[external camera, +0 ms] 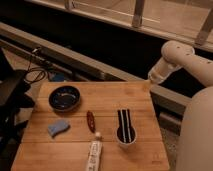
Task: Move the arm in a circular motion
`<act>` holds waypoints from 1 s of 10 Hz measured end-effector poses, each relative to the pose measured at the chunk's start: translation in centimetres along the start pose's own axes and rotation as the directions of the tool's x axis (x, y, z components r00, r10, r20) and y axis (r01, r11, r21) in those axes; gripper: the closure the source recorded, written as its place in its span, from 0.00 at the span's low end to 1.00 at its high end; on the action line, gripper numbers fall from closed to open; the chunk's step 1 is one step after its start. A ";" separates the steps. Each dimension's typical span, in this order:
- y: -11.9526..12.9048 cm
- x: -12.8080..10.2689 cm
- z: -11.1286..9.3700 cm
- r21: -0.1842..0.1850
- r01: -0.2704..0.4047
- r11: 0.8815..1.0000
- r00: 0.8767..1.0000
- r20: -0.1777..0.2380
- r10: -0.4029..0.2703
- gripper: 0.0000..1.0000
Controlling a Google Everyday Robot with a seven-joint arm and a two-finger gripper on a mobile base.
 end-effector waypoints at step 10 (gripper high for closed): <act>9.4 -1.6 1.6 -0.013 0.011 1.000 1.000 0.022 -0.011 1.00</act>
